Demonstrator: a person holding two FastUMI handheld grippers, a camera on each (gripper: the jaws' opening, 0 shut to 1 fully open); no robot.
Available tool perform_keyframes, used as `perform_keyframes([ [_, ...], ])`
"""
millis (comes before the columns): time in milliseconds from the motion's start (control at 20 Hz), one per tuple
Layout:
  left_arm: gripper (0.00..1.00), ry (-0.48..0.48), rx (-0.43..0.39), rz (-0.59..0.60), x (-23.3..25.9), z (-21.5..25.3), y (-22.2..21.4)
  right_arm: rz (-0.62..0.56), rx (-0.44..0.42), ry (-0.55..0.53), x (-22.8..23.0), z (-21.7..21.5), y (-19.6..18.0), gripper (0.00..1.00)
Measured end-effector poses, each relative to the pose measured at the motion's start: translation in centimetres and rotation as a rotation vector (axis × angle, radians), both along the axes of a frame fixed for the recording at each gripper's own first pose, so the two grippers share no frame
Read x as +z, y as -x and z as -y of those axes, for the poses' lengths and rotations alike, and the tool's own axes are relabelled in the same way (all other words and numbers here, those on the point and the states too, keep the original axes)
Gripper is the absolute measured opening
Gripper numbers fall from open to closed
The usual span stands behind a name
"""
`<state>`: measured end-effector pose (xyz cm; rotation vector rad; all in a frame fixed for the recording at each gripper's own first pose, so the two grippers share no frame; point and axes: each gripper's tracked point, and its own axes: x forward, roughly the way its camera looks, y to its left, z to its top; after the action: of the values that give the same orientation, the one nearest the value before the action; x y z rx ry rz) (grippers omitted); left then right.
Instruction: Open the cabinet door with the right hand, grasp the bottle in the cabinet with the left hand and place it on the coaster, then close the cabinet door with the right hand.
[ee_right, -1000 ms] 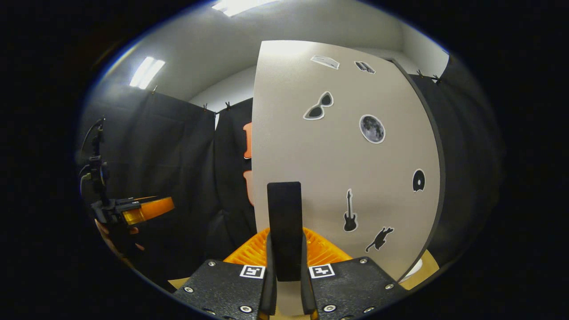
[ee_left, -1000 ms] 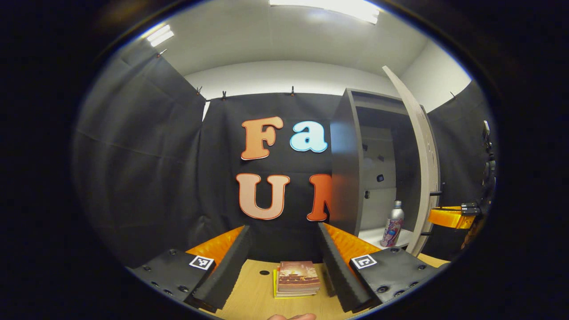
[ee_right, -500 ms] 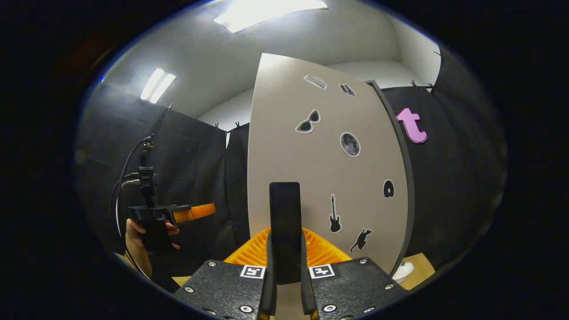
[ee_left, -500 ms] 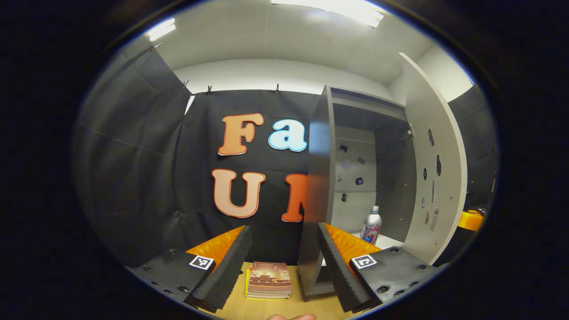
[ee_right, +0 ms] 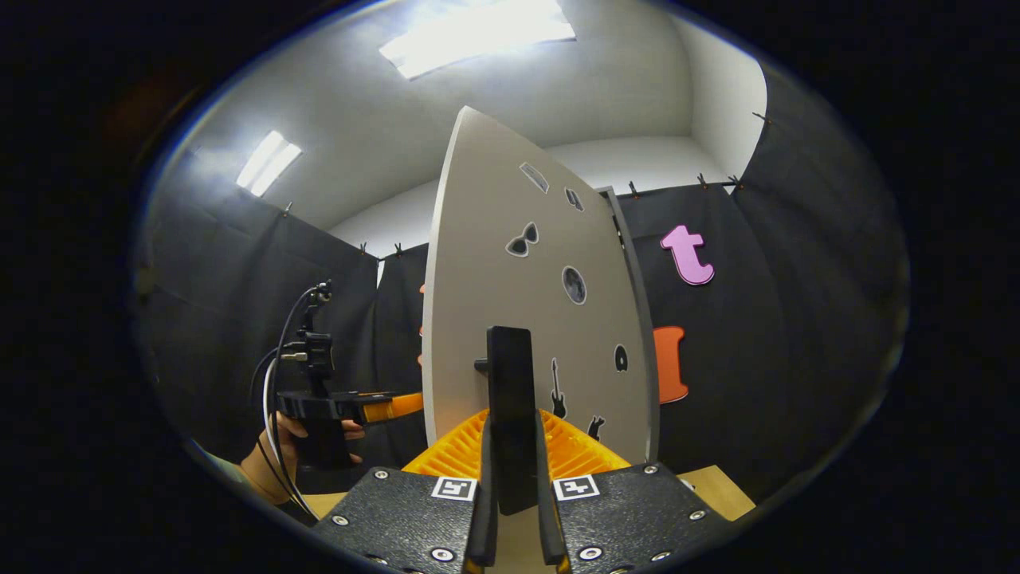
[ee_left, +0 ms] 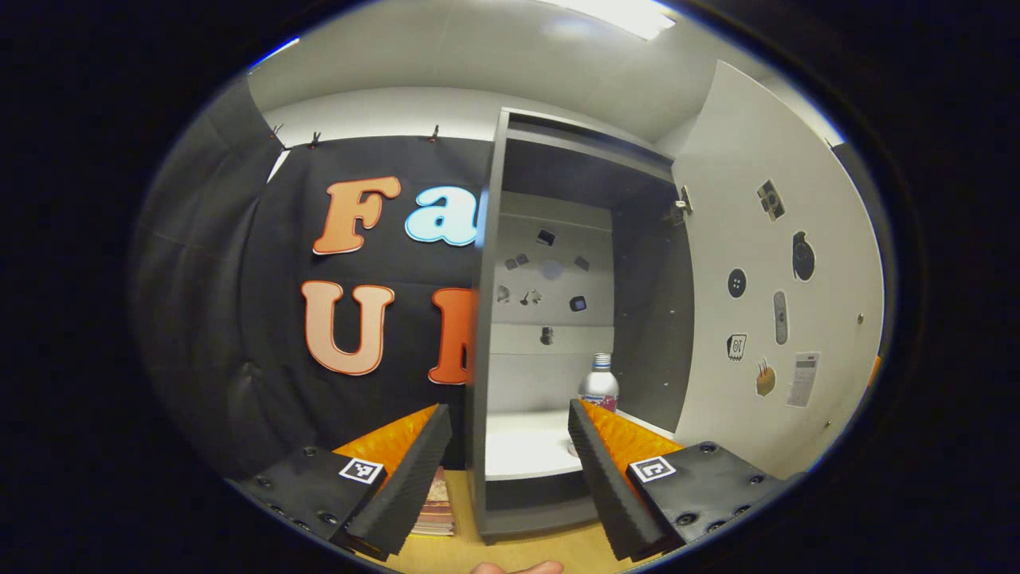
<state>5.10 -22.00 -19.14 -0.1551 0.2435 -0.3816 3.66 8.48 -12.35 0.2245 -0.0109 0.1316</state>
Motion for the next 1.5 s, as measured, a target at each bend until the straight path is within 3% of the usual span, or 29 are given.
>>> perform_keyframes([
  [300, 1.0, -0.001, -0.05, 0.01, -1.8, 6.4, -1.9, -0.002, -0.066, 0.038, -0.2, 0.8, -0.1, 0.2],
  [550, 0.93, -0.004, -0.085, -0.022, -5.0, 11.4, -3.9, 0.009, -0.162, 0.107, -0.3, 1.8, -0.5, 0.2],
  [700, 0.95, -0.028, -0.107, -0.064, -7.3, 14.1, -5.8, -0.011, -0.175, 0.139, -0.4, 1.9, -0.4, 0.2],
  [1100, 0.97, -0.046, -0.064, -0.124, -11.4, 17.9, -10.0, -0.025, -0.192, 0.125, -1.2, 2.1, -0.8, 0.2],
  [1300, 1.0, -0.027, -0.059, -0.138, -12.6, 19.3, -11.3, -0.025, -0.26, 0.136, -1.4, 3.6, -0.9, 0.28],
  [1350, 0.96, -0.028, -0.059, -0.134, -12.8, 19.7, -11.6, -0.027, -0.269, 0.13, -1.4, 3.9, -0.9, 0.34],
  [1500, 0.96, -0.043, -0.056, -0.122, -13.1, 20.4, -12.5, -0.03, -0.297, 0.106, -1.5, 5.1, -0.5, 0.3],
])
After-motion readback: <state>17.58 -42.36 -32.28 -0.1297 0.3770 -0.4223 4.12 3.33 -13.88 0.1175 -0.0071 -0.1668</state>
